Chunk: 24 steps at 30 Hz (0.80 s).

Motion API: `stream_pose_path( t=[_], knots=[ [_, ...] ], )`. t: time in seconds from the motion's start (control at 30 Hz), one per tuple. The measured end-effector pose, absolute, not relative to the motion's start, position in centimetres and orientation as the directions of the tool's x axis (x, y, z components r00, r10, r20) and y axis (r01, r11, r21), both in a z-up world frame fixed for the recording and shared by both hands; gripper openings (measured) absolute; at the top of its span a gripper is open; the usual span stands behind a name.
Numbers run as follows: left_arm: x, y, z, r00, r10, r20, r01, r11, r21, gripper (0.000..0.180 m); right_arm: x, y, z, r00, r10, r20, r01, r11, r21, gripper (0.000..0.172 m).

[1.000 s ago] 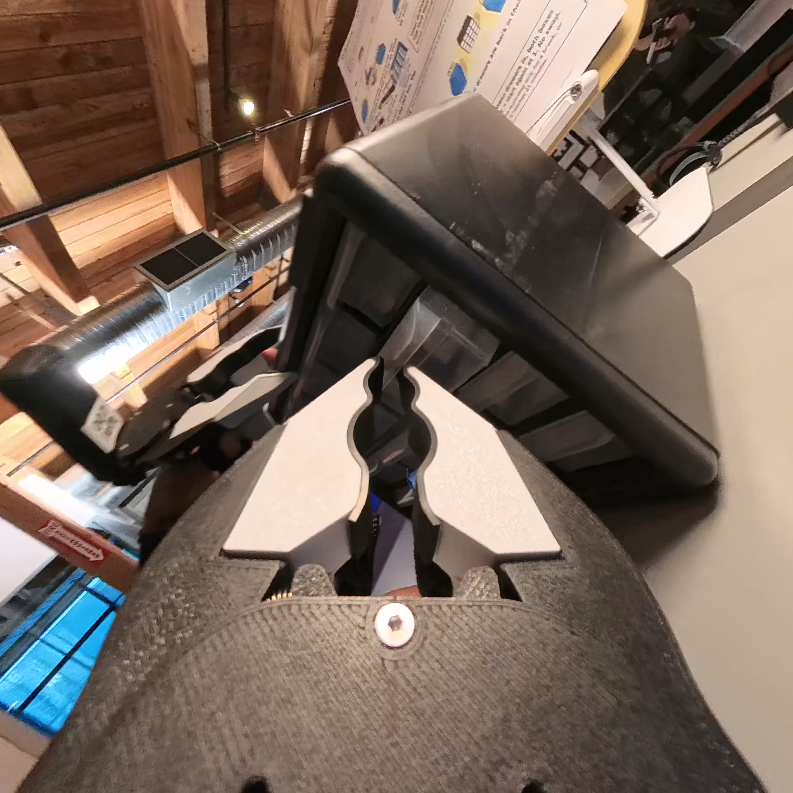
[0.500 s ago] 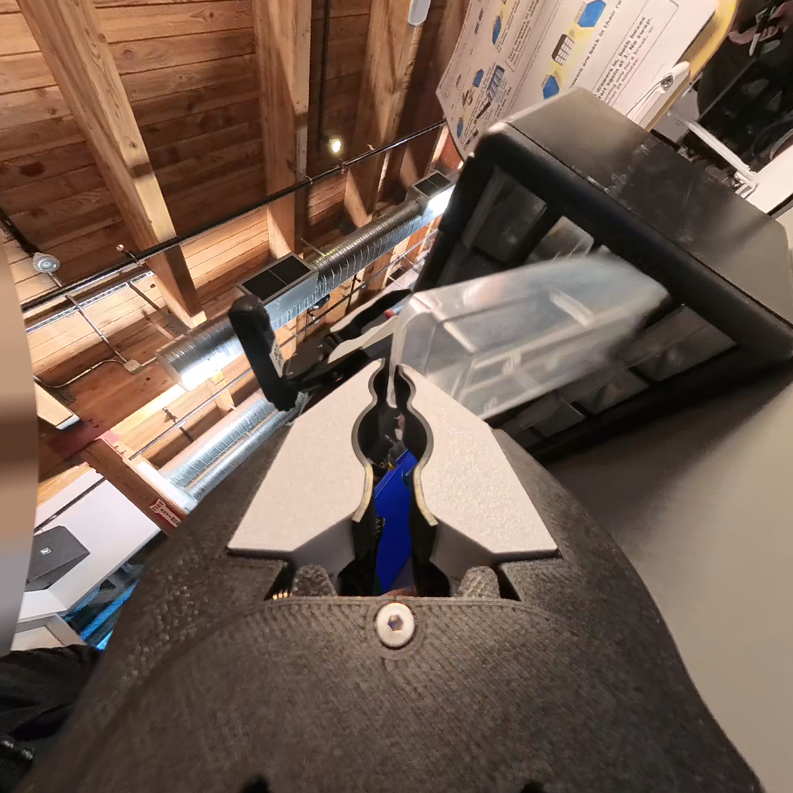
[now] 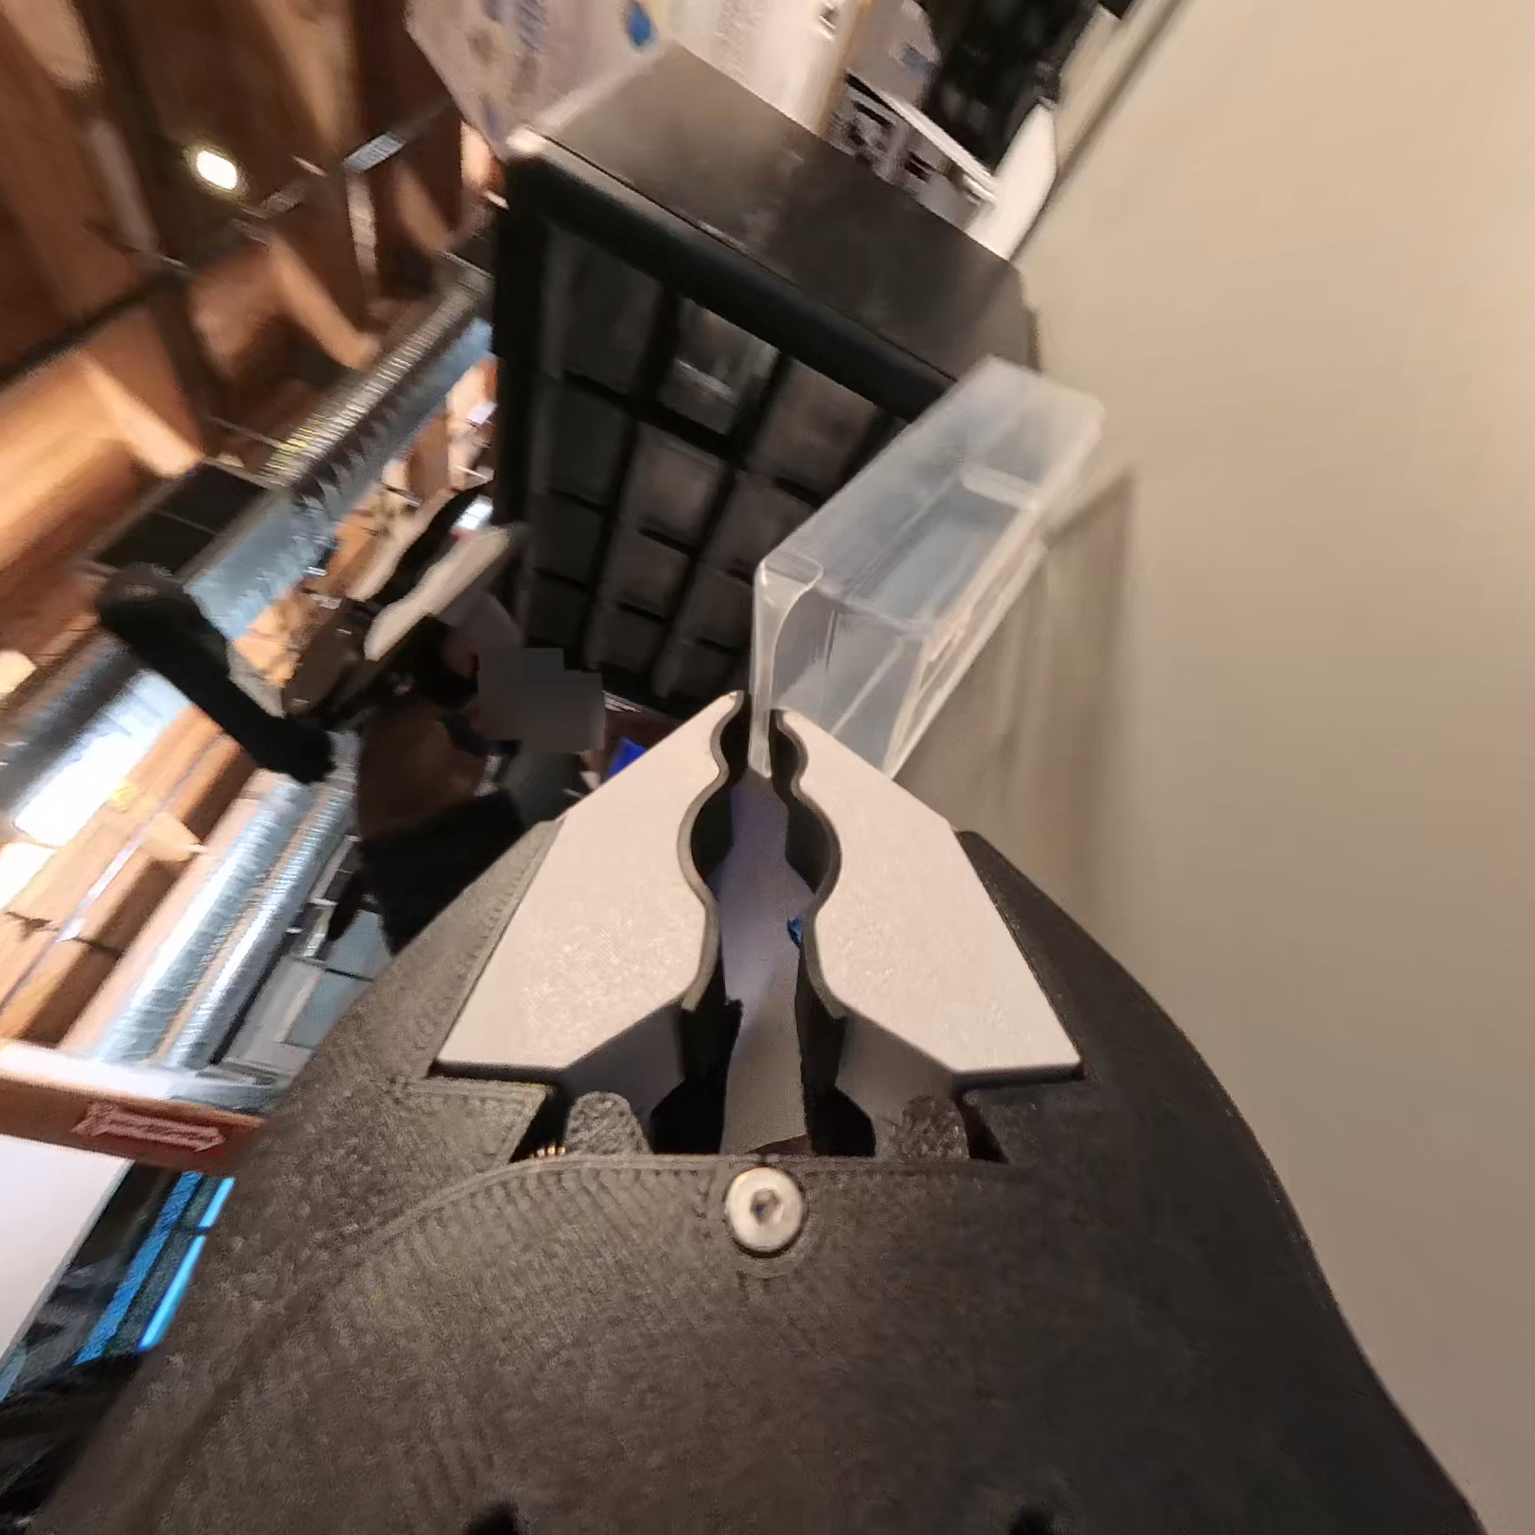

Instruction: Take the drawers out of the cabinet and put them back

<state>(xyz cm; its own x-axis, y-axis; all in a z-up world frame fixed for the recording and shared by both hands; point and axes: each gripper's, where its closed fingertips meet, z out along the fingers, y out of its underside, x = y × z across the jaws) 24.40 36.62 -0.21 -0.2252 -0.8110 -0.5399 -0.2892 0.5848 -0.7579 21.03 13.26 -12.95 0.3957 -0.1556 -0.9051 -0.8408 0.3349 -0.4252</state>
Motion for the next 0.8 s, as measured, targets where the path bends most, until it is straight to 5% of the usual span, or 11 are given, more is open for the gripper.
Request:
stream_pose_path(
  t=[0.13,0.3,0.47,0.6,0.8],
  knots=[
    [24.4,36.6,-0.2,-0.225,-0.811,-0.540,-0.289,0.585,-0.757,0.075,19.1,12.3,-16.6,0.379,-0.347,-0.858,-0.877,0.161,-0.453,0.023],
    [24.4,36.6,-0.2,-0.226,-0.811,-0.539,-0.289,0.585,-0.758,0.075,15.5,11.5,-17.0,0.617,-0.350,-0.705,-0.779,-0.144,-0.610,0.027],
    [24.4,36.6,-0.2,-0.228,-0.812,-0.538,-0.291,0.584,-0.758,0.075,17.1,11.4,-13.4,0.957,-0.252,-0.144,-0.229,-0.348,-0.909,0.032],
    [24.4,36.6,-0.2,-0.228,-0.812,-0.537,-0.286,0.583,-0.761,0.075,19.1,12.1,-15.4,0.934,-0.059,0.353,0.240,-0.626,-0.742,0.058],
    [24.3,36.5,-0.2,-0.240,-0.810,-0.535,-0.282,0.585,-0.760,0.074,19.5,13.6,-17.8,0.848,0.219,0.482,0.482,-0.697,-0.531,0.060]
  ],
)
